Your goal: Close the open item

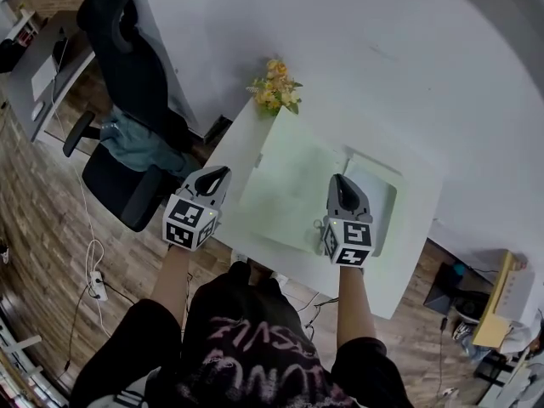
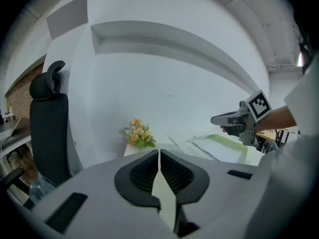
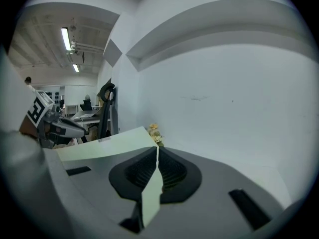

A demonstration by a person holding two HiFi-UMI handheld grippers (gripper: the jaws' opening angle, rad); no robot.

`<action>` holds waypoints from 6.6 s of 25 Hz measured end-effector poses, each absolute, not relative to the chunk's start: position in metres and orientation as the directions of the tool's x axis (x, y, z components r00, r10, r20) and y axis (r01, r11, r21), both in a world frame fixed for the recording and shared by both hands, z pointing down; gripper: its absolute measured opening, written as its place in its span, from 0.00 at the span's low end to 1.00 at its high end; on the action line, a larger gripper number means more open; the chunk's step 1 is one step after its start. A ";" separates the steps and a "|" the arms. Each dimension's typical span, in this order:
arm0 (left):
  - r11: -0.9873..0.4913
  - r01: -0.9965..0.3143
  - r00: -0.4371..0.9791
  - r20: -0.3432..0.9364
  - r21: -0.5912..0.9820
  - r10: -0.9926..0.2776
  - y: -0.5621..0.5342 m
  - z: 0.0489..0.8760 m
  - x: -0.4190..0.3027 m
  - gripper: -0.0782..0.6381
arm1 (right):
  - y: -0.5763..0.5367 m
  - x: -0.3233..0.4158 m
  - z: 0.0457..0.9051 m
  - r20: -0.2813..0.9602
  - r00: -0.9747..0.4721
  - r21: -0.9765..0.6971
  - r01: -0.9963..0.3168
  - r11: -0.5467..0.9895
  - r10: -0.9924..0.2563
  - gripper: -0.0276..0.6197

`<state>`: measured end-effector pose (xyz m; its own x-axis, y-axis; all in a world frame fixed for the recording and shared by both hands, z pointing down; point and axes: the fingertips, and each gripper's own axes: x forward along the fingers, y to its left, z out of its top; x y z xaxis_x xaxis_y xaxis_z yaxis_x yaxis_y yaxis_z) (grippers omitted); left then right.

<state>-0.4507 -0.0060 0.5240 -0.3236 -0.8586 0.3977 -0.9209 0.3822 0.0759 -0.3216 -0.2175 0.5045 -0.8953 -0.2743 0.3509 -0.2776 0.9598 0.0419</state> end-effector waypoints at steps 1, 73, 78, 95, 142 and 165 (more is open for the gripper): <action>0.370 -0.925 -0.307 0.407 0.083 -0.860 -0.008 0.531 -0.451 0.13 | -0.219 -0.321 0.508 0.358 -0.890 0.042 -0.287 0.957 -0.283 0.09; -0.624 -0.780 0.489 0.576 -0.049 -0.655 -0.343 0.558 -0.083 0.21 | -0.368 0.089 0.563 0.412 -0.518 -0.080 -0.840 0.537 -0.750 0.09; -0.631 -0.776 0.465 0.650 -0.028 -0.601 -0.353 0.581 -0.071 0.21 | -0.369 0.103 0.570 0.429 -0.501 -0.082 -0.850 0.520 -0.752 0.09; -0.650 -0.759 0.419 0.783 0.025 -0.459 -0.361 0.626 -0.054 0.23 | -0.372 0.134 0.587 0.472 -0.462 -0.082 -0.871 0.485 -0.751 0.09; -0.028 -0.996 -0.011 0.442 -0.081 -0.897 -0.192 0.490 -0.310 0.16 | -0.294 -0.167 0.498 0.328 -0.817 -0.051 -0.516 0.855 -0.473 0.09; 0.276 -0.954 -0.297 0.224 -0.121 -0.928 -0.104 0.408 -0.394 0.13 | -0.260 -0.241 0.451 0.242 -0.886 0.002 -0.406 0.914 -0.395 0.08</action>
